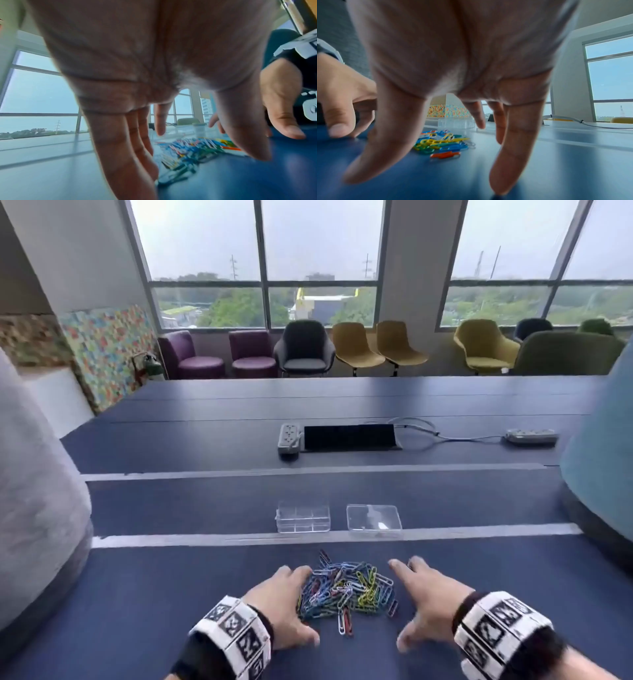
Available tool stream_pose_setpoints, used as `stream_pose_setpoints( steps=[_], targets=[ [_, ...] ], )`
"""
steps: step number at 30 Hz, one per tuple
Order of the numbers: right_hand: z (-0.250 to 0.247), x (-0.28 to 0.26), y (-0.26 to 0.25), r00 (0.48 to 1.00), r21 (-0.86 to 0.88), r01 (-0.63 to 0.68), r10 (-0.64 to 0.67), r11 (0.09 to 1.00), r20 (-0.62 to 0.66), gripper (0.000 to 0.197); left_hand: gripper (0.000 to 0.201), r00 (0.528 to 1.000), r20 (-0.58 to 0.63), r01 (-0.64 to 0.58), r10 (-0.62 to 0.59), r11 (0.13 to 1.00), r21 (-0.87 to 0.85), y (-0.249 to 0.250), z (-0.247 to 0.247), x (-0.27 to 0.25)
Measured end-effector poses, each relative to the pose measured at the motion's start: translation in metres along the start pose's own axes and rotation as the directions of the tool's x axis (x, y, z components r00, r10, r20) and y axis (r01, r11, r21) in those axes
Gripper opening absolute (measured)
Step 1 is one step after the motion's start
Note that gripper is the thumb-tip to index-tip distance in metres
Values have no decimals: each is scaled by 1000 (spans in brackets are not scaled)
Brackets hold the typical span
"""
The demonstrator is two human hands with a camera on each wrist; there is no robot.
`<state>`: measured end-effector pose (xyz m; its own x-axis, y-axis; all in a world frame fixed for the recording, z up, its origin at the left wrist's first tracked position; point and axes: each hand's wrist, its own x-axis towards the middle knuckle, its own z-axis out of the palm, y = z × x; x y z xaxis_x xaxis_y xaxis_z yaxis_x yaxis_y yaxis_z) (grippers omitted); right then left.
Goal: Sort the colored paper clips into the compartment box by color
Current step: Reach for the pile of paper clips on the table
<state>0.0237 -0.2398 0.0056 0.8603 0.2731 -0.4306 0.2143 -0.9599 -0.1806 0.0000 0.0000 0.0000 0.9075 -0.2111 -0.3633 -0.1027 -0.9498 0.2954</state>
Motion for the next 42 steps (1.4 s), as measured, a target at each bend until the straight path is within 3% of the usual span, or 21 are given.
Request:
stream_pose_setpoints(
  steps=[3,8,11,13,23,29,32,33,35,39,42],
  targets=[
    [2,5,-14,999,-16,-39,39,999,14,128,122,998,29,52,-53,998,27,8,4,2],
    [3,29,-40,999,56,10,-9,998,-31,124,124,996,12,90,-90,996,1,13,2,14],
    [2,40,-50,997,85,65,-62,994,-43,117,113,997,22,74,-73,996,-41,15,-2,23],
    [1,46,-56,994,103,104,-100,989,-43,100,103,999,35,39,-36,997,-72,17,-6,30],
    [-5,64,-76,966,93,258,-257,962,-26,40,24,999,-30,20,-26,987,-159,8,-5,56],
    [-14,70,-80,957,18,288,-287,958,-31,20,19,999,-25,-40,36,985,-169,1,-8,62],
    [-20,74,-80,954,29,298,-297,954,-50,14,16,1000,-12,16,-20,961,-277,-4,-14,64],
    [-24,76,-79,952,39,302,-299,953,-60,14,15,999,6,43,-45,924,-381,-7,-15,64],
    [-31,78,-77,946,78,317,-309,945,-95,17,17,996,56,91,-71,761,-642,-14,-17,65],
    [-50,78,-75,917,145,380,-352,913,-187,19,20,986,144,162,-83,298,-941,-19,-24,67],
    [-66,77,-78,890,202,438,-391,876,-234,15,22,975,221,219,-14,-90,-972,-16,-29,68]
  ],
)
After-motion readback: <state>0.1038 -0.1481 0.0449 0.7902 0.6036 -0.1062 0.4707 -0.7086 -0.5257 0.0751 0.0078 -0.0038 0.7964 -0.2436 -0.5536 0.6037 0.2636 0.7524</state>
